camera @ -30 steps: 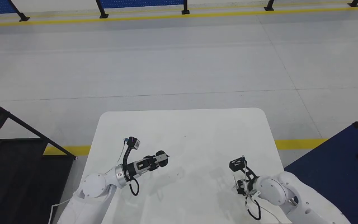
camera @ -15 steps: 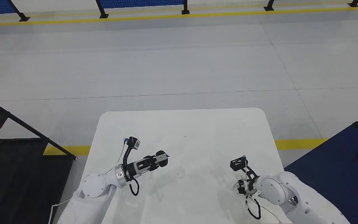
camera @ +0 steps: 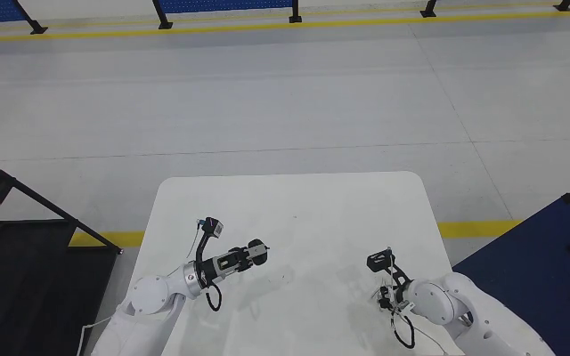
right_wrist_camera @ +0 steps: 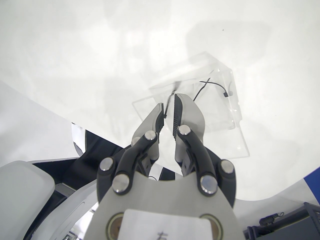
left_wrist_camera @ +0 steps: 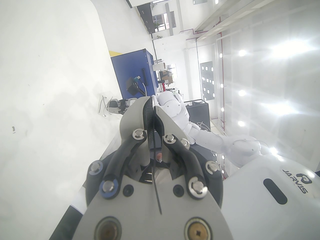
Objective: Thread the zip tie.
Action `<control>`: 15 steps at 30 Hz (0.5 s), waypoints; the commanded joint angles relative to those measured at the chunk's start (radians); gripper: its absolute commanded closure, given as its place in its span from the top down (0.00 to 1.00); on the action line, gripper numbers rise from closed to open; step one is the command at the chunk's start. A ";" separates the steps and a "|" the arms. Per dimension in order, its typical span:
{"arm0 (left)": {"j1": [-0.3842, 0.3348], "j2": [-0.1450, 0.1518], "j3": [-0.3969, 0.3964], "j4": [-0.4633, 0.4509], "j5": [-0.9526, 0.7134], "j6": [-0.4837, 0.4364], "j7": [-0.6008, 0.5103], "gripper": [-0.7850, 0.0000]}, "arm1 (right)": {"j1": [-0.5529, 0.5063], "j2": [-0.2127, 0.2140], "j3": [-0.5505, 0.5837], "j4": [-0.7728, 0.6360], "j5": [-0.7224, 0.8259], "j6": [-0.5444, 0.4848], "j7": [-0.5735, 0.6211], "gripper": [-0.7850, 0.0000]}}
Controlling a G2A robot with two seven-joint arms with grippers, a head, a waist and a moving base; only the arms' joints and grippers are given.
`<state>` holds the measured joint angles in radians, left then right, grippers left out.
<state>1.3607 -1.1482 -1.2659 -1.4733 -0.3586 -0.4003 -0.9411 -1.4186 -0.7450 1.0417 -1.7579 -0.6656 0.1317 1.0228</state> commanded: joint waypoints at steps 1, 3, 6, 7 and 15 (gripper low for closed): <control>0.000 0.000 0.000 0.000 0.000 0.000 0.000 0.00 | 0.001 -0.002 -0.002 0.003 -0.002 0.000 0.000 0.11; 0.000 0.000 0.000 0.000 0.000 0.000 0.000 0.00 | 0.003 -0.005 -0.005 0.007 -0.011 0.004 -0.001 0.12; 0.000 0.000 0.000 0.000 0.000 0.000 0.000 0.00 | 0.006 -0.009 -0.010 0.009 -0.022 0.012 0.001 0.12; 0.000 0.000 0.000 0.000 0.000 0.000 0.000 0.00 | 0.007 -0.010 -0.011 0.010 -0.023 0.013 0.002 0.11; 0.000 0.000 0.000 0.000 0.000 0.000 0.000 0.00 | 0.016 -0.018 -0.017 0.019 -0.036 0.016 0.036 0.12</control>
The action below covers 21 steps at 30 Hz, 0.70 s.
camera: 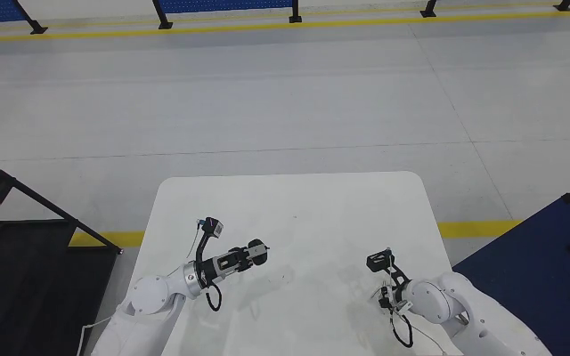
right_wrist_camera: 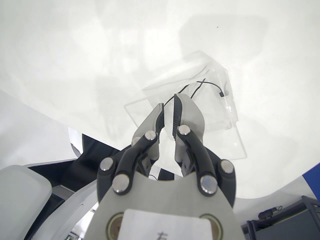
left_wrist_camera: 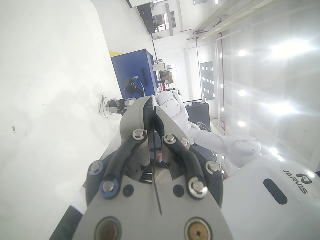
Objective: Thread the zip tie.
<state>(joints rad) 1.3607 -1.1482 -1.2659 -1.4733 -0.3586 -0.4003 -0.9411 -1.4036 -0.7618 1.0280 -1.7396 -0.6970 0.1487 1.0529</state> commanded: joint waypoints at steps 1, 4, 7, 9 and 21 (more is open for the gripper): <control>0.000 0.000 0.000 0.000 0.000 0.000 0.000 0.00 | 0.002 -0.002 -0.007 0.000 -0.007 -0.001 0.012 0.12; 0.000 0.000 0.000 0.000 0.000 0.000 0.000 0.00 | 0.010 -0.007 -0.018 -0.001 -0.026 0.005 0.029 0.13; 0.000 0.000 0.000 0.000 0.000 0.000 0.000 0.00 | 0.017 -0.012 -0.027 -0.003 -0.037 0.012 0.036 0.13; 0.000 0.000 0.000 0.000 0.000 0.000 0.000 0.00 | 0.022 -0.016 -0.036 -0.003 -0.047 0.019 0.045 0.14; 0.000 0.000 0.000 0.000 0.000 0.000 0.000 0.00 | 0.050 -0.034 -0.055 0.008 -0.087 0.055 0.076 0.13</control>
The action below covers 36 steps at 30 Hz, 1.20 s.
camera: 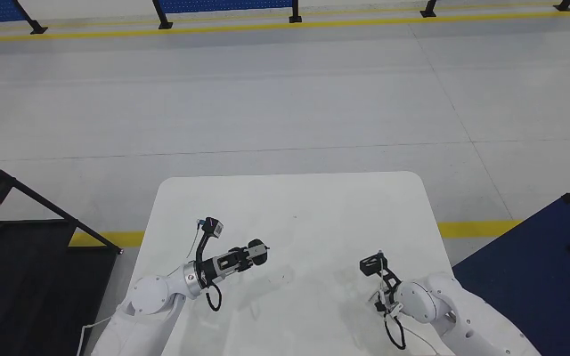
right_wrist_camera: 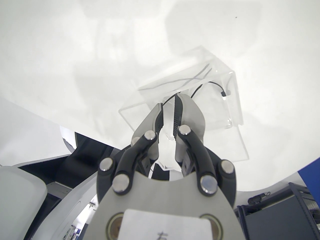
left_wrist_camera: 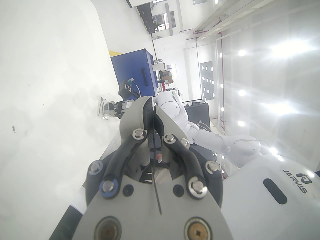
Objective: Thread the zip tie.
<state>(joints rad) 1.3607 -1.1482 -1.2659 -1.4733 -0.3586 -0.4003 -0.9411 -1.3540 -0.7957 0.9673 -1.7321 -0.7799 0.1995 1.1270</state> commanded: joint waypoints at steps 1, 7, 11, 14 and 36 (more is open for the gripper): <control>0.000 0.000 0.000 0.000 0.000 0.000 0.000 0.00 | -0.001 0.001 0.011 0.000 -0.009 0.008 0.004 0.13; 0.000 0.000 0.000 0.000 0.000 0.000 0.000 0.00 | -0.021 0.007 0.048 -0.018 -0.033 0.013 0.021 0.13; 0.000 0.000 0.000 0.000 0.000 0.000 0.000 0.00 | -0.036 0.007 0.056 -0.018 -0.038 0.007 0.021 0.13; 0.000 0.000 0.000 0.000 0.000 0.000 0.000 0.00 | -0.037 0.002 0.048 -0.004 -0.041 0.005 0.011 0.13; 0.000 0.000 0.000 0.000 0.000 0.000 0.000 0.00 | -0.011 -0.029 0.027 0.042 -0.047 0.023 0.006 0.00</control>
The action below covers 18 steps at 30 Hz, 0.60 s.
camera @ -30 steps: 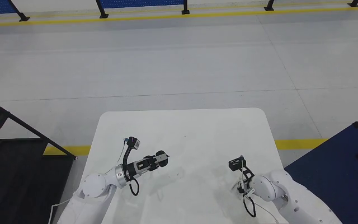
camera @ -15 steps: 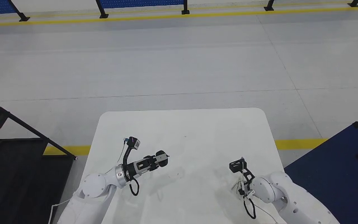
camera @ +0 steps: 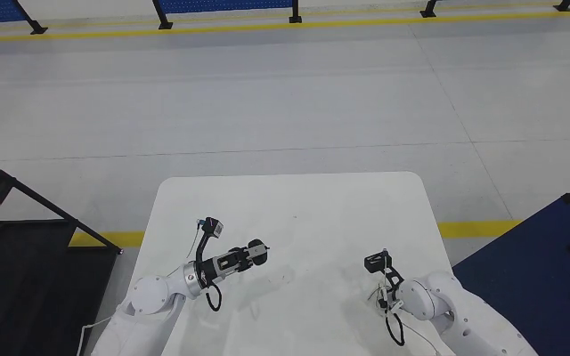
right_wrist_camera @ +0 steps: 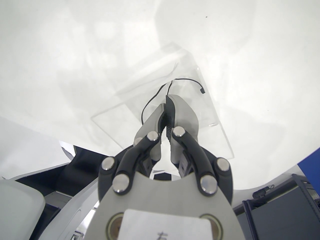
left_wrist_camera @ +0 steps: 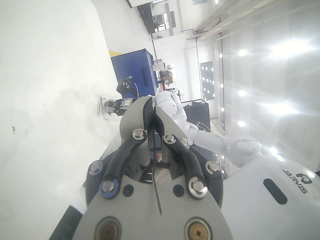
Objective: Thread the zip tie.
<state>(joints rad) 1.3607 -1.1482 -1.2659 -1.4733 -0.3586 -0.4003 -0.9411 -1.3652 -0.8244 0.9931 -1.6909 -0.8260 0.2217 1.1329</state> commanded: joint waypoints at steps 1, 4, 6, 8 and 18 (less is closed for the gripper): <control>0.000 0.000 0.000 0.000 0.000 0.000 0.000 0.00 | 0.000 -0.001 0.004 0.001 0.002 0.001 0.000 0.00; 0.000 0.000 0.000 0.000 0.000 0.000 0.000 0.00 | -0.003 -0.002 0.017 -0.004 0.007 0.003 -0.001 0.00; 0.000 0.000 0.000 0.000 0.000 0.000 0.000 0.00 | -0.009 -0.001 0.033 -0.017 0.019 0.001 -0.002 0.00; 0.000 0.000 0.000 0.000 0.000 0.000 0.000 0.00 | -0.018 0.003 0.057 -0.030 0.036 -0.004 0.001 0.00; 0.000 0.000 0.000 0.000 0.000 0.000 0.000 0.00 | -0.079 0.020 0.167 -0.096 0.085 -0.032 0.022 0.00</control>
<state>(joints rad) 1.3607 -1.1482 -1.2659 -1.4733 -0.3586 -0.4003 -0.9411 -1.4396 -0.8055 1.1496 -1.7815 -0.7471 0.1913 1.1550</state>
